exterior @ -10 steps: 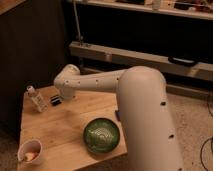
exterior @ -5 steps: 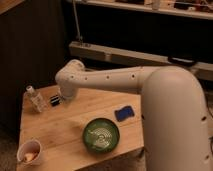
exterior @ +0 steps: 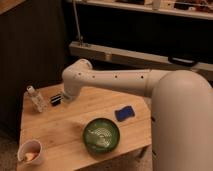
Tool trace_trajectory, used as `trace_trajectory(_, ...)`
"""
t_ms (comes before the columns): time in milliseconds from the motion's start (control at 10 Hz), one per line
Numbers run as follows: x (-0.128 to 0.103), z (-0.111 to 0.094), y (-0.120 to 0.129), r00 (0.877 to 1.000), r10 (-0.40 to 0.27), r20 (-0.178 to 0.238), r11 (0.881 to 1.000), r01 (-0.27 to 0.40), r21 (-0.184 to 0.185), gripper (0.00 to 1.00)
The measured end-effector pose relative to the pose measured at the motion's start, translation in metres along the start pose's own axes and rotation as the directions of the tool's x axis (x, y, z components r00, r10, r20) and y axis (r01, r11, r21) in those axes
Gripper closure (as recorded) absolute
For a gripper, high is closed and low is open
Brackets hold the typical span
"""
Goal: Place the ceramic cup in the ceramic bowl
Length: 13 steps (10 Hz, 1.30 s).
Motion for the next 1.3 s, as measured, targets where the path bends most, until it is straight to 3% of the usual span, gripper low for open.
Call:
trace_trajectory(100,-0.006,0.003,0.006,1.000,-0.010,-0.008,1.000,0.010,-0.018,0.99)
trace_trajectory(300,-0.018,0.017,0.036,0.999,-0.021,-0.026,0.995,0.018,-0.100,0.99)
trace_trajectory(500,-0.024,0.036,0.072,0.998,-0.047,-0.040,0.978,0.038,-0.203,0.99)
trace_trajectory(600,-0.028,0.042,0.090,0.997,-0.071,-0.040,0.972,0.061,-0.228,0.99)
trace_trajectory(700,-0.030,0.044,0.103,0.995,-0.090,-0.040,0.969,0.078,-0.233,0.99)
trace_trajectory(800,-0.035,0.042,0.118,0.993,-0.110,-0.051,0.972,0.097,-0.214,0.99)
trace_trajectory(1000,-0.044,0.038,0.140,0.984,-0.136,-0.119,0.984,0.120,-0.129,0.96)
trace_trajectory(1100,-0.040,0.036,0.139,0.980,-0.124,-0.154,0.990,0.111,-0.086,0.88)
trace_trajectory(1300,-0.031,0.036,0.129,0.983,-0.091,-0.162,0.994,0.078,-0.081,0.69)
